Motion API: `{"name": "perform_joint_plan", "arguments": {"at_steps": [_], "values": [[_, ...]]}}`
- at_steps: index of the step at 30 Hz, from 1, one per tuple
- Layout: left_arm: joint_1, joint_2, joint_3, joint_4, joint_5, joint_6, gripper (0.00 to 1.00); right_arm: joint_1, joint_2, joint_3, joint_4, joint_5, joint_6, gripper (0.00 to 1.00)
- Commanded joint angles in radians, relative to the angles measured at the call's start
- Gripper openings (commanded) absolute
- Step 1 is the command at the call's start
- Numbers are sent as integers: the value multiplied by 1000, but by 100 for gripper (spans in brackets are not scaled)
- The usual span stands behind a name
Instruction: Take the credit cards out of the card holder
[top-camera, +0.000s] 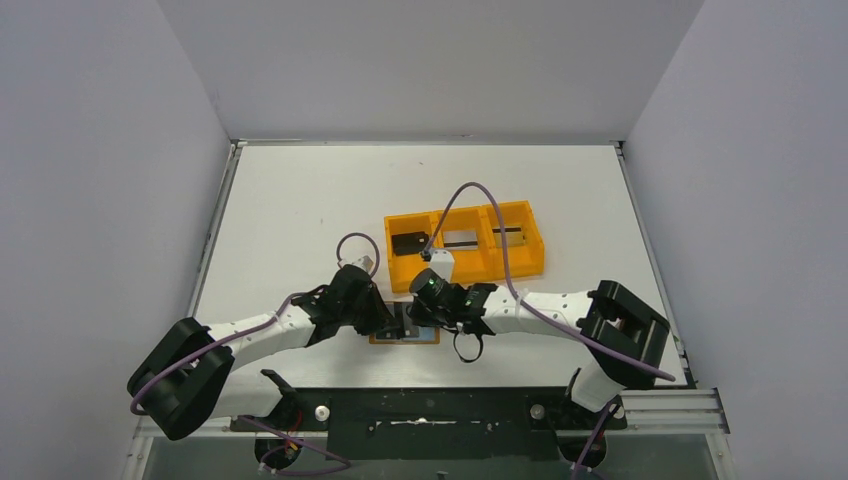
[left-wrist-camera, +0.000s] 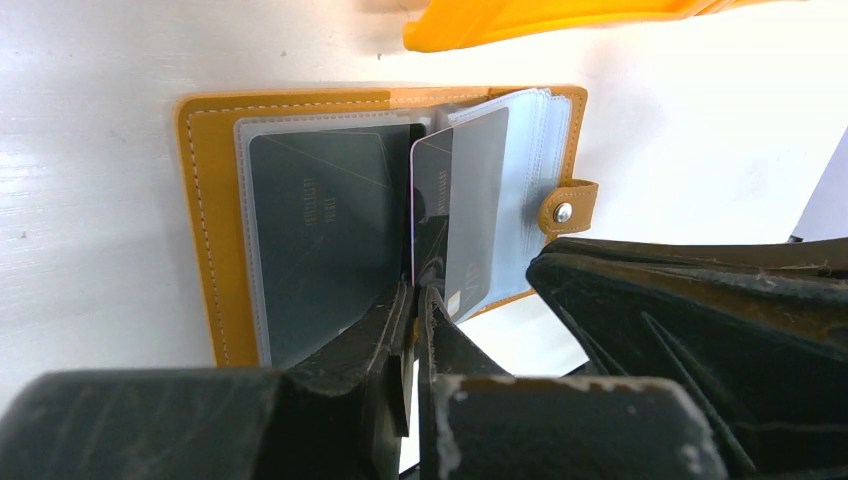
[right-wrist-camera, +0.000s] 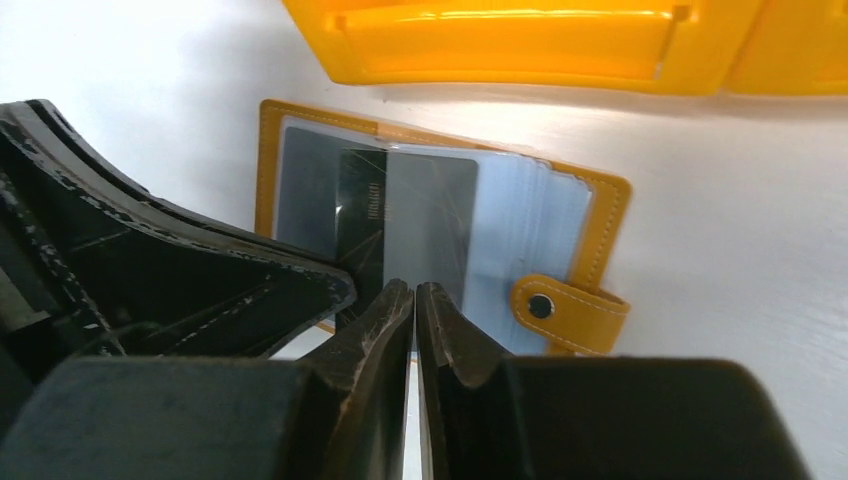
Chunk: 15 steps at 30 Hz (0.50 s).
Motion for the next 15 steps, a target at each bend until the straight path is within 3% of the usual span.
{"name": "perform_joint_plan", "arguments": {"at_steps": [1,7,15], "values": [[10,-17,11,7,-6,16,0,4,48,59,-9,16,1,9],[14,-15,2,34,10,4,6,-16,120,73,-143,48,81,8],[26,-15,-19,139,60,-11,21,-31,113,31,-136,29,127,6]]}}
